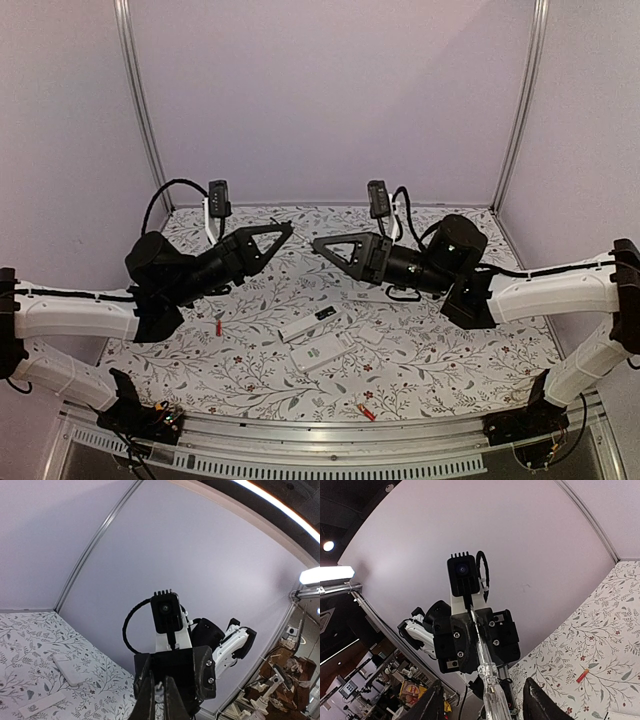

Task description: Unload the batteries from the remote control

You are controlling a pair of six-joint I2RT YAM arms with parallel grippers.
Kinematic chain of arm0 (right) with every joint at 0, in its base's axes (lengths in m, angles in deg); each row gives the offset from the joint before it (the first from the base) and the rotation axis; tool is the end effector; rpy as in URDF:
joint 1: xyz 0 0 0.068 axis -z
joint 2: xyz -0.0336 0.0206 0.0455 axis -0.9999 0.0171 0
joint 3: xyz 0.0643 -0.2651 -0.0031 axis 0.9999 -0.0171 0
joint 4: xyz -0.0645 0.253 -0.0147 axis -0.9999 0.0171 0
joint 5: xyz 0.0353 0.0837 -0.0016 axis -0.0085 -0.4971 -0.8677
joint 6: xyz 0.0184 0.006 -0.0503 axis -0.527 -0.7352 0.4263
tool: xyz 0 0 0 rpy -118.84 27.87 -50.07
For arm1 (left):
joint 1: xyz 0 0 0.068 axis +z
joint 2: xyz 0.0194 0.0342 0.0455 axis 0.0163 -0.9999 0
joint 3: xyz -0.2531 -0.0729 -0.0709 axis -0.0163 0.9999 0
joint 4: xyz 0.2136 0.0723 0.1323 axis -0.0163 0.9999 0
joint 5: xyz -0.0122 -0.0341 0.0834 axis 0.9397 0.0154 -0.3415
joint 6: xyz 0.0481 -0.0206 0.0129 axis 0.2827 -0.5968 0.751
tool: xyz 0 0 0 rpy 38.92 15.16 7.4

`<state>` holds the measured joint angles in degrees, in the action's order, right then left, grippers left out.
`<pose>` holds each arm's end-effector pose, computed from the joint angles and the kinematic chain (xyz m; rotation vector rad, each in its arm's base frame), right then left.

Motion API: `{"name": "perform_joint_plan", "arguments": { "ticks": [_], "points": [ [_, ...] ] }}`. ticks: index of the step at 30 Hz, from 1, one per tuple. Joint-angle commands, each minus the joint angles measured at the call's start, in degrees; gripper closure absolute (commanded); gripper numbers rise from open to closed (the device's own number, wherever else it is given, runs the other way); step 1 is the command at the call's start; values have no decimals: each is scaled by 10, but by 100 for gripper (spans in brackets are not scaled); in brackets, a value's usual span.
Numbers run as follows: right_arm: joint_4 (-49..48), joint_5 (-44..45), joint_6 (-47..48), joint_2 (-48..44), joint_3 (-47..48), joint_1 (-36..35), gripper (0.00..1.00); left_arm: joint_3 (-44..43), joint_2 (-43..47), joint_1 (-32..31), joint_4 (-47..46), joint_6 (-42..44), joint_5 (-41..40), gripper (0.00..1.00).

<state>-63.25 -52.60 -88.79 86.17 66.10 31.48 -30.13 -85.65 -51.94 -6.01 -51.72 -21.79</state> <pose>0.1686 0.2897 0.3012 -0.5255 1.5083 1.7299 0.1577 -0.2095 0.2975 0.3472 1.3499 -1.5776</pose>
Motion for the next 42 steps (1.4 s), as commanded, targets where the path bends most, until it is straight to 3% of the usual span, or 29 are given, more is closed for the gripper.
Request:
{"name": "perform_joint_plan", "arguments": {
  "ticks": [1,12,30,42],
  "points": [
    [-22,-14,-6,12,18,-8,50,13,4,-3,-24,13,-11,100],
    [-36,-22,-14,27,27,-10,58,16,-10,-4,-53,12,-18,100],
    [-44,-17,-17,28,28,-10,86,25,-19,-3,-63,7,-17,100],
    [-47,-15,-12,30,36,-10,83,26,-28,-4,-70,-3,-8,100]
  ]
}}
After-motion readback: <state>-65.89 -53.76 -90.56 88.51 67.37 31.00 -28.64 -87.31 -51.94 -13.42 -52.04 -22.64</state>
